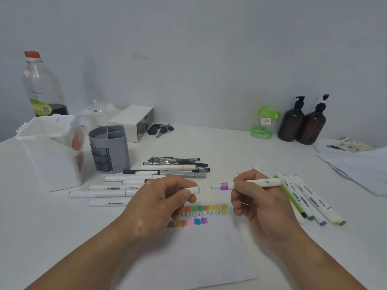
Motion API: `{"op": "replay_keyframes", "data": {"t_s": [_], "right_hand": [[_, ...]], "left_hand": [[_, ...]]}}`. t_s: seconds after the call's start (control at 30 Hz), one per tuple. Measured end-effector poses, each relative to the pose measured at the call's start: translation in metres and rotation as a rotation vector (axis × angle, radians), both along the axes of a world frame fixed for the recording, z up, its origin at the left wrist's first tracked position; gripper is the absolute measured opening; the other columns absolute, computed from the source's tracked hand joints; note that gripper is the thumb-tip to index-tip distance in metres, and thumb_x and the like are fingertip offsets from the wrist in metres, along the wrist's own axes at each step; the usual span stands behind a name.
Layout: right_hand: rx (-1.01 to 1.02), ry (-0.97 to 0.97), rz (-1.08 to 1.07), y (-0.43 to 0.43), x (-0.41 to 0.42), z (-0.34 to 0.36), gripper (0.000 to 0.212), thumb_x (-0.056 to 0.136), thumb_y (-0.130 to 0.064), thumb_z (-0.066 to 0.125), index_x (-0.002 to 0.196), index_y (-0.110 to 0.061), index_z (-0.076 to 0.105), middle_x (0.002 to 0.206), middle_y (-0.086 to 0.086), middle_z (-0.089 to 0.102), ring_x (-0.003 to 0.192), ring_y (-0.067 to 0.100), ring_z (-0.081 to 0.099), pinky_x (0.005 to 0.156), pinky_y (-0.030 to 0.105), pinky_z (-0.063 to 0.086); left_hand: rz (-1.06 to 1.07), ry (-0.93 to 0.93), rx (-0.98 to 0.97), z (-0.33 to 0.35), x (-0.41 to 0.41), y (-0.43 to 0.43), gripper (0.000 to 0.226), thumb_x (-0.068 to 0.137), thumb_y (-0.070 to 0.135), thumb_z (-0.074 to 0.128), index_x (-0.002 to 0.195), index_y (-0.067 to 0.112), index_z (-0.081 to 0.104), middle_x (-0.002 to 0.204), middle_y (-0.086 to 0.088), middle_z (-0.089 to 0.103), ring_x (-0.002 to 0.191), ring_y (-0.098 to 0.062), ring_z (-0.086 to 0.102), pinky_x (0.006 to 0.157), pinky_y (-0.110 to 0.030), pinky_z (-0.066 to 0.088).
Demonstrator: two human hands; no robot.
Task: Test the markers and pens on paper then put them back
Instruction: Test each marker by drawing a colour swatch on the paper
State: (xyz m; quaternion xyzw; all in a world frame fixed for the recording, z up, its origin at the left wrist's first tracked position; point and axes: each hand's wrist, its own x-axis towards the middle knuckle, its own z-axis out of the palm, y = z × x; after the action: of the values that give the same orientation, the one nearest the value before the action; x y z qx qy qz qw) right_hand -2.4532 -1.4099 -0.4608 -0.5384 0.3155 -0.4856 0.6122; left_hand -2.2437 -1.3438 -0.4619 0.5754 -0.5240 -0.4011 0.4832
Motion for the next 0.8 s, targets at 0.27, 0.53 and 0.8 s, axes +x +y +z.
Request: {"op": "replay_keyframes", "data": {"t_s": [0.27, 0.53, 0.8], "right_hand": [[-0.043, 0.049, 0.035, 0.0029, 0.0013, -0.0025, 0.005, 0.076, -0.014, 0.070, 0.075, -0.017, 0.074, 0.068, 0.013, 0.067, 0.054, 0.019, 0.057, 0.046, 0.027, 0.047], [-0.050, 0.121, 0.102, 0.0067, 0.0025, -0.0035, 0.022, 0.067, -0.030, 0.082, 0.084, -0.016, 0.078, 0.074, 0.016, 0.072, 0.059, 0.018, 0.061, 0.053, 0.025, 0.051], [0.010, 0.057, 0.119, 0.0065, 0.0053, -0.0080, 0.013, 0.074, -0.018, 0.082, 0.086, -0.015, 0.080, 0.078, 0.018, 0.074, 0.063, 0.018, 0.067, 0.057, 0.024, 0.055]], "left_hand": [[-0.038, 0.072, 0.016, 0.0011, -0.0014, 0.0016, 0.022, 0.098, 0.018, 0.061, 0.091, 0.032, 0.077, 0.086, 0.003, 0.076, 0.058, -0.011, 0.050, 0.055, -0.019, 0.051], [-0.086, 0.134, -0.006, -0.0026, -0.0039, 0.0011, 0.012, 0.098, 0.011, 0.061, 0.102, 0.015, 0.072, 0.083, -0.004, 0.076, 0.058, -0.017, 0.057, 0.065, -0.035, 0.060], [-0.072, 0.247, -0.042, -0.0053, -0.0041, 0.0029, 0.017, 0.097, 0.004, 0.061, 0.095, 0.013, 0.075, 0.079, -0.013, 0.073, 0.063, -0.021, 0.064, 0.062, -0.033, 0.057]]}}
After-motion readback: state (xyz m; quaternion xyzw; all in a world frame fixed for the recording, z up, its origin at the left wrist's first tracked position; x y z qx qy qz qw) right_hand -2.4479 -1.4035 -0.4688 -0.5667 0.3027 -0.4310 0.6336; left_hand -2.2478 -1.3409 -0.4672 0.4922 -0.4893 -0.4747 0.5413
